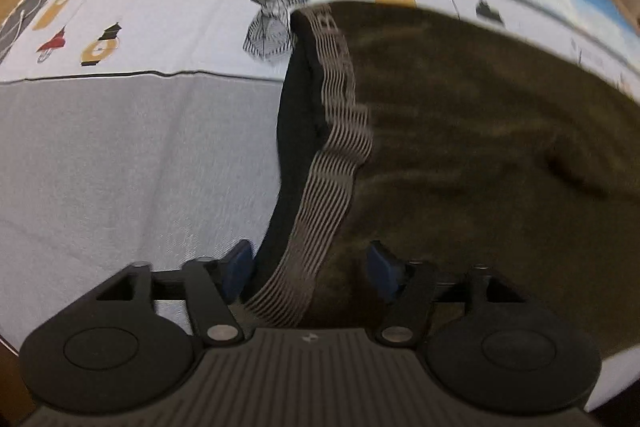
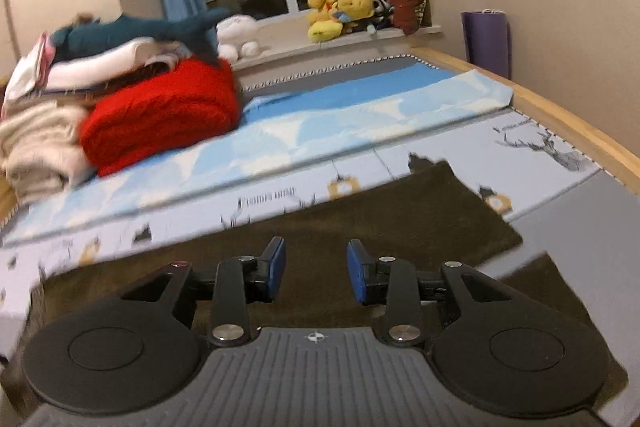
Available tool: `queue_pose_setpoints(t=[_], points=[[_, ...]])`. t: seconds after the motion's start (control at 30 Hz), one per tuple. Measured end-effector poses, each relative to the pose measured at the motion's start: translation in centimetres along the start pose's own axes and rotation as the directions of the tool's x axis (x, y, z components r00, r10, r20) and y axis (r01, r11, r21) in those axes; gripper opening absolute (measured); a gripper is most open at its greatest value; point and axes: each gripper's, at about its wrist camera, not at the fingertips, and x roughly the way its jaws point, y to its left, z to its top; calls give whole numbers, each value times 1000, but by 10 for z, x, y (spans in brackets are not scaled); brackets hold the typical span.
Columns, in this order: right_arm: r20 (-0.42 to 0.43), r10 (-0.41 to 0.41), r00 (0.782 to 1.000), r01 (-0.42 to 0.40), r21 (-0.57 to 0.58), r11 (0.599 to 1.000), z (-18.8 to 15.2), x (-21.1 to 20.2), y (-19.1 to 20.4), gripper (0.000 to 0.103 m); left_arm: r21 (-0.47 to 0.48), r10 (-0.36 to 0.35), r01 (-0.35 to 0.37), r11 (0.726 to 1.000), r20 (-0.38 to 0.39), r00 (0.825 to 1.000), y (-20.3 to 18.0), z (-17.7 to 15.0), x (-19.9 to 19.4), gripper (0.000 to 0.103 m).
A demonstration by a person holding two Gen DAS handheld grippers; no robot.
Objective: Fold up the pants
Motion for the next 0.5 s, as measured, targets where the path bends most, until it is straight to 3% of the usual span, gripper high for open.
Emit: queue_pose_setpoints(t=[0.07, 0.17, 0.27, 0.3, 0.33, 0.37, 0.43, 0.5], points=[[-69, -50, 996, 48, -27, 999, -12, 6, 1, 35, 43, 14, -13, 999, -18, 1000, 1, -6, 9, 79], [-39, -78, 996, 76, -64, 995, -11, 8, 2, 36, 64, 37, -33, 997, -62, 997, 5, -8, 24, 79], [-45, -158, 986, 151, -144, 978, -14, 19, 1, 36, 78, 41, -34, 996, -91, 995, 7, -9, 36, 80], [-48, -168, 985, 160, -150, 976, -16, 22, 0, 36, 82, 37, -29, 996, -91, 995, 7, -10, 37, 76], [-53, -171, 984, 162, -146, 976, -17, 25, -1, 36, 88, 14, -6, 996, -91, 996, 8, -11, 38, 63], [-61, -172, 983, 162, -135, 978, -18, 27, -4, 36, 96, 4, 5, 995, -92, 996, 8, -11, 38, 61], [-74, -176, 982, 167, -119, 979, -20, 30, -9, 36, 133, 17, -6, 991, -81, 997, 6, -13, 34, 39], [-78, -177, 981, 168, -108, 980, -23, 31, -12, 35, 144, 34, -24, 989, -69, 997, 10, -13, 29, 28]])
